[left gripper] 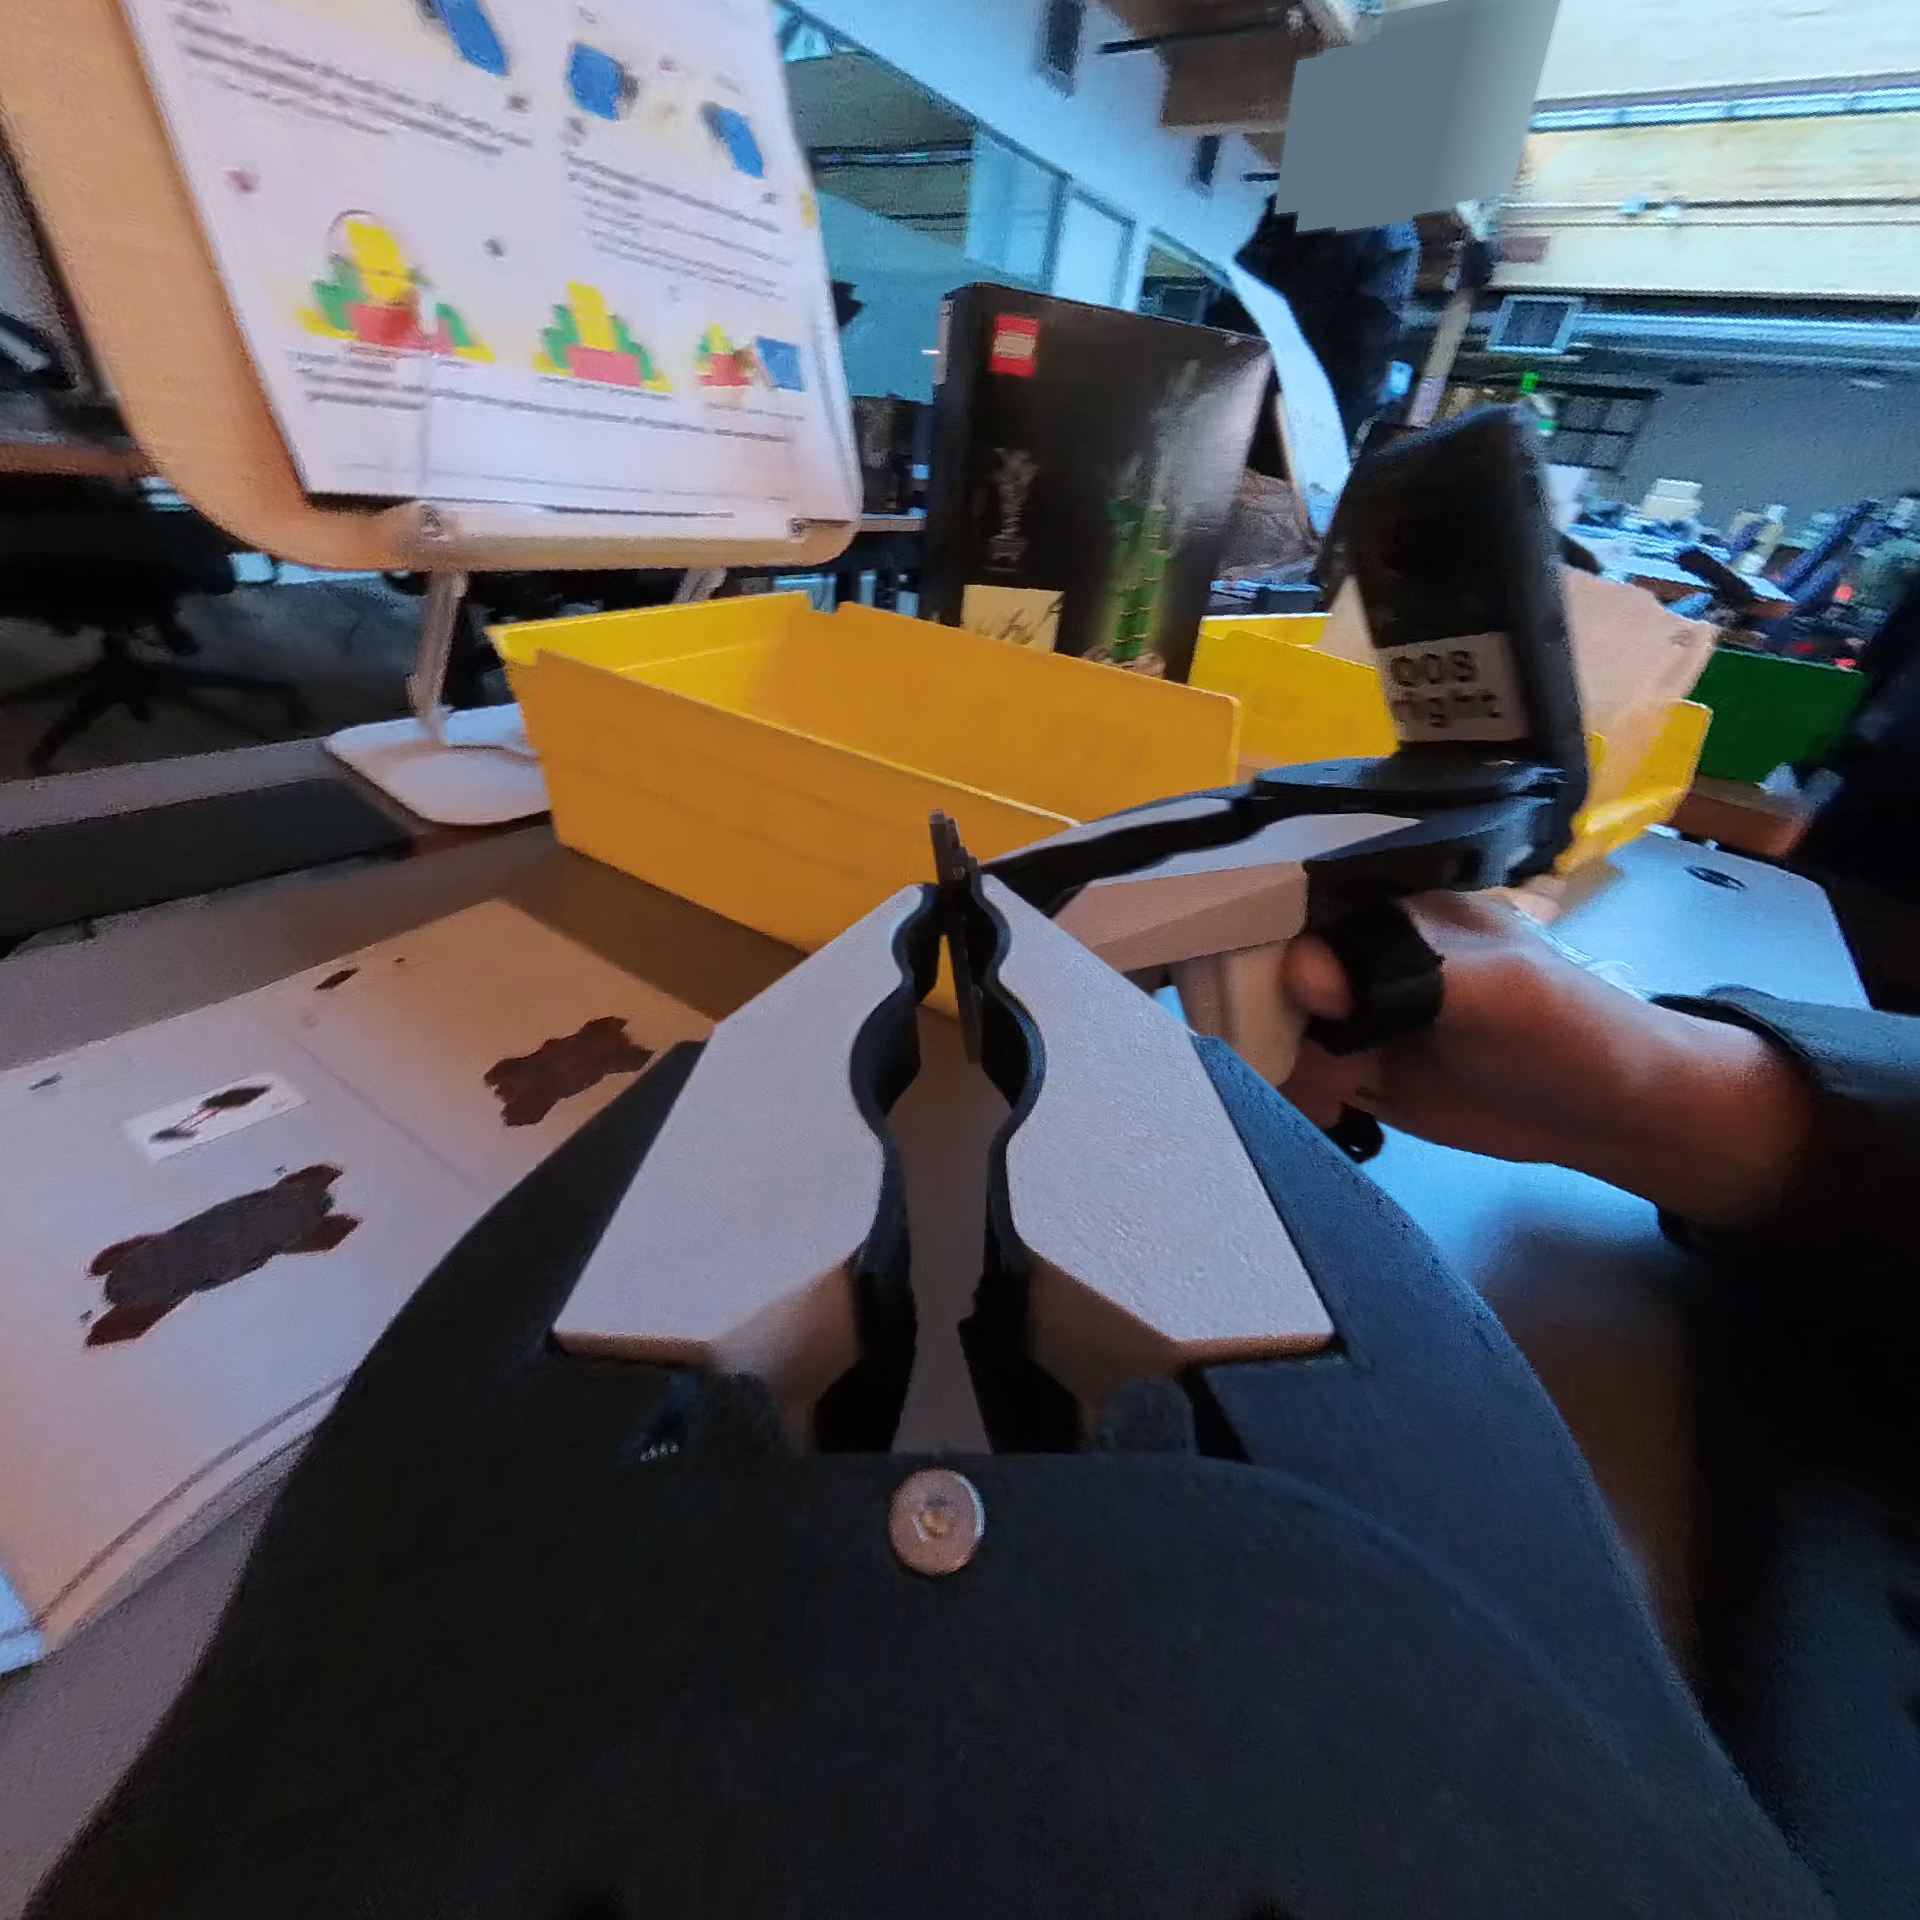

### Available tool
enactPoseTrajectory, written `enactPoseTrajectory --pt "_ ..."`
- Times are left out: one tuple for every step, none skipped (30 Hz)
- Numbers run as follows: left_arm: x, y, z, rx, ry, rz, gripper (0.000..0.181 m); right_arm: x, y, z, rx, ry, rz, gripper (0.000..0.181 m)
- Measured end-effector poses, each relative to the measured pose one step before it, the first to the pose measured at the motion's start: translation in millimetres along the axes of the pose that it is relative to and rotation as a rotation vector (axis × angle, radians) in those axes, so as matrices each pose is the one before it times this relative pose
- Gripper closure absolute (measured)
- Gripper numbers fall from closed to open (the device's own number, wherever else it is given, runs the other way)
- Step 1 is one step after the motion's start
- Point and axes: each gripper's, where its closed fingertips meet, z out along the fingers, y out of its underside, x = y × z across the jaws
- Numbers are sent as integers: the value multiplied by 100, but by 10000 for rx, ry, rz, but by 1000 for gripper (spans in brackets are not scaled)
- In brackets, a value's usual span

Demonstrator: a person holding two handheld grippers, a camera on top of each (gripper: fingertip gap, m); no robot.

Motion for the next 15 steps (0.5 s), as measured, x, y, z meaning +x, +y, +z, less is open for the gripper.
enactPoseTrajectory --pt "640 4 113 -19 314 111 179 -606 -6 140 -5 -386 -12 141" --pt "548 61 105 -67 336 -20 179 -749 -12 80 -13 -511 109 142" --pt "376 -76 17 20 268 -66 179 -953 -37 36 15 -684 135 146" --pt "307 -237 -79 142 234 -34 179 -759 40 3 -40 -585 139 155" --pt "348 -380 -140 218 271 -21 178 -125 172 -60 -110 -164 79 161" --pt "366 -417 -153 239 298 -64 178 35 125 -104 -78 -54 -51 165" --pt "287 -283 -116 160 288 -129 178 -358 -117 -139 37 -268 -64 167" --pt "303 -263 -104 138 330 -199 178 -529 -175 -124 50 -329 -80 169" --pt "402 -352 -91 184 406 -216 178 -764 -189 -76 67 -403 -202 171" --pt "404 -334 -98 177 387 -189 179 -717 -168 -28 27 -307 -264 172" --pt "163 -220 -117 109 223 -164 179 -99 -187 -67 39 141 -337 173" --pt "-39 -131 -150 46 88 -129 178 193 -192 -123 43 337 -448 173" --pt "-211 -146 -151 48 -18 -149 168 107 -346 -188 114 279 -434 174" --pt "-381 -145 -155 57 -110 -217 157 21 -502 -236 182 217 -399 174" --pt "-383 -96 -147 56 -86 -257 152 75 -425 -247 113 241 -361 174"
